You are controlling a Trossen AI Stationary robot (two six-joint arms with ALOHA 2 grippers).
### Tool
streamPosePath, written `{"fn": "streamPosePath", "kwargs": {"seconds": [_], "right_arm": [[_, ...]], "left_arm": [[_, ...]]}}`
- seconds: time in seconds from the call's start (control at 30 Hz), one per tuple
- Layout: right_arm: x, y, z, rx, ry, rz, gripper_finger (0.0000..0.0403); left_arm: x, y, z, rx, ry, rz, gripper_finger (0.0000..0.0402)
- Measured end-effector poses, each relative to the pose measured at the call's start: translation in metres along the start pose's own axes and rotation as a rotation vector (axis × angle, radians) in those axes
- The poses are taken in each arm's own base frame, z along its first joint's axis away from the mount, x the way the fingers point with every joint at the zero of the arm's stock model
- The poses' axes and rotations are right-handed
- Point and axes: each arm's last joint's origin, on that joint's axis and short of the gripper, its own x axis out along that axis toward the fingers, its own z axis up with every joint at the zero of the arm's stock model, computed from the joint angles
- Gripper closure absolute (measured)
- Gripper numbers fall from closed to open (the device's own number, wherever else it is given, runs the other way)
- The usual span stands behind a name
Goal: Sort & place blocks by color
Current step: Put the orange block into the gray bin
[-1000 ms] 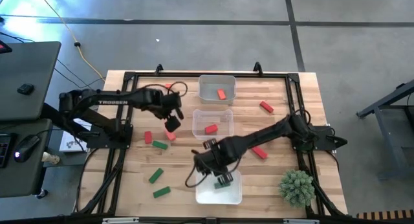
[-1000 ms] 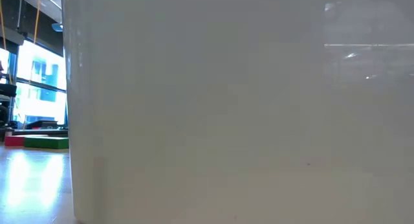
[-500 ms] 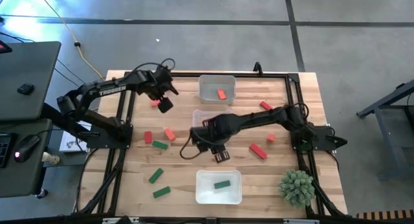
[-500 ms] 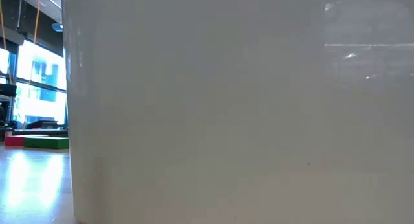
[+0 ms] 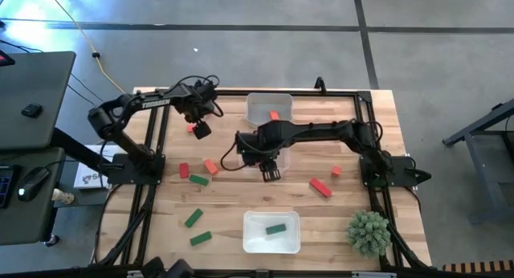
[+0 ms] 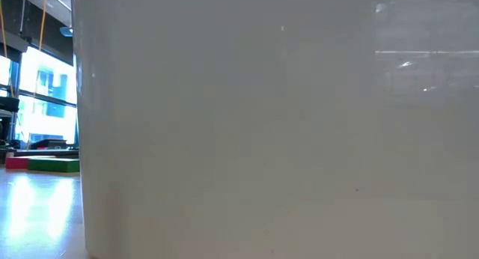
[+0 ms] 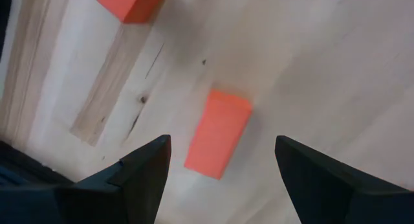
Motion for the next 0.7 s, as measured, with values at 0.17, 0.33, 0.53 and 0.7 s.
{"fn": "streamPosePath", "kwargs": {"seconds": [0.17, 0.33, 0.53, 0.7], "right_arm": [[0.000, -0.008, -0.002, 0.016, 0.001, -0.003, 0.0242], [0.000, -0.013, -0.003, 0.029, 0.002, -0.006, 0.0242], [0.000, -0.015, -0.004, 0.032, 0.002, -0.006, 0.0242], [0.000, -0.014, -0.004, 0.043, 0.004, -0.009, 0.0242]], "left_arm": [[0.016, -0.001, 0.004, 0.024, 0.068, 0.005, 0.0133], [0.033, -0.003, 0.008, 0.059, 0.134, -0.009, 0.0133], [0.048, -0.005, 0.011, 0.070, 0.194, -0.028, 0.0138], [0.052, -0.006, 0.011, 0.072, 0.211, -0.039, 0.0175]]}}
